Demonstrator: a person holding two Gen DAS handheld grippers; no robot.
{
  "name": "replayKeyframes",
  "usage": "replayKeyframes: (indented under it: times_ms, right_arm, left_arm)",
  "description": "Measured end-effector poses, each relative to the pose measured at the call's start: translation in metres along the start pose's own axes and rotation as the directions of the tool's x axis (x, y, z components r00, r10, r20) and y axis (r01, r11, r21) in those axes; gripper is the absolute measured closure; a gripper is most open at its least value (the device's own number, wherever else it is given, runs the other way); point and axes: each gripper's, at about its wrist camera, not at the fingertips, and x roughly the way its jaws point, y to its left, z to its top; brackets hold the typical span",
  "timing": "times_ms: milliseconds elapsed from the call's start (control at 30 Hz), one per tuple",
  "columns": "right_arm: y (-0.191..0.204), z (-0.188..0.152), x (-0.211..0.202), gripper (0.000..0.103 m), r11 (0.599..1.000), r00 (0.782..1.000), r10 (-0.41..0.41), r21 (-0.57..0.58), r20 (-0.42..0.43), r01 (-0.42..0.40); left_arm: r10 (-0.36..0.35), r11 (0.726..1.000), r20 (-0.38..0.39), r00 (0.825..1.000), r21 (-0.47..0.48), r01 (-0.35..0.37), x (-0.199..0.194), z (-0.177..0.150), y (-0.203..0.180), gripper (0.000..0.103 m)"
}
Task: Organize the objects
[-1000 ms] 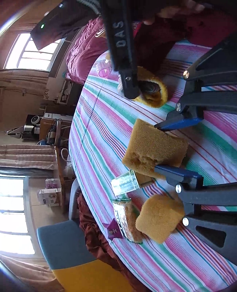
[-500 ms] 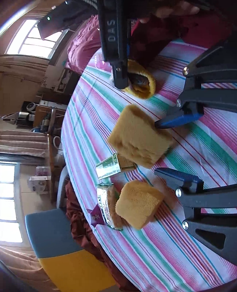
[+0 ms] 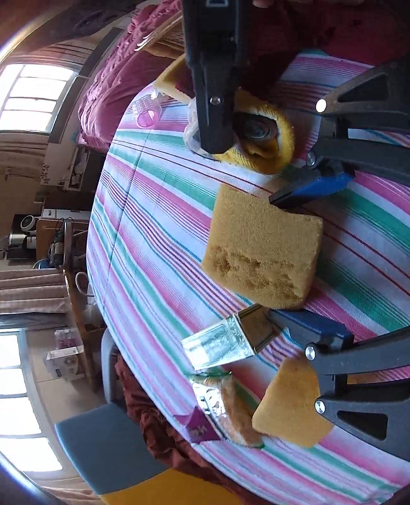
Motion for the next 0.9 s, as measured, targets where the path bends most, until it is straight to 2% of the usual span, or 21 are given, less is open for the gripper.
replayKeyframes:
  times_ms: [67, 133, 333, 500, 700, 900]
  right_arm:
    - [0.001, 0.0, 0.0, 0.048, 1.0, 1.0, 0.002, 0.003, -0.001, -0.002]
    - [0.001, 0.0, 0.001, 0.048, 1.0, 1.0, 0.003, 0.003, 0.0, -0.003]
    - [0.006, 0.0, 0.0, 0.049, 0.999, 1.0, 0.014, -0.029, 0.006, -0.014]
    - [0.019, -0.003, -0.007, 0.05, 0.995, 0.999, 0.044, -0.087, 0.029, -0.041]
    - [0.043, -0.016, -0.005, 0.05, 0.976, 0.996, 0.09, -0.199, -0.002, -0.089]
    - [0.072, -0.033, -0.002, 0.05, 0.933, 0.994, 0.104, -0.345, -0.015, -0.103]
  left_arm:
    - [-0.046, 0.998, 0.01, 0.999, -0.04, 0.046, 0.0, -0.002, 0.009, 0.044]
    - [-0.058, 0.996, 0.024, 0.998, -0.066, 0.059, -0.003, -0.005, 0.014, 0.049]
    - [0.026, 0.996, 0.076, 0.997, -0.091, -0.018, -0.028, -0.026, 0.01, 0.053]
    - [0.115, 0.985, 0.159, 0.981, -0.148, -0.091, -0.071, -0.055, 0.005, 0.053]
    - [0.124, 0.969, 0.175, 0.977, -0.231, -0.082, -0.111, -0.094, 0.007, 0.053]
    - [0.148, 0.945, 0.192, 0.97, -0.316, -0.081, -0.147, -0.129, 0.02, 0.053]
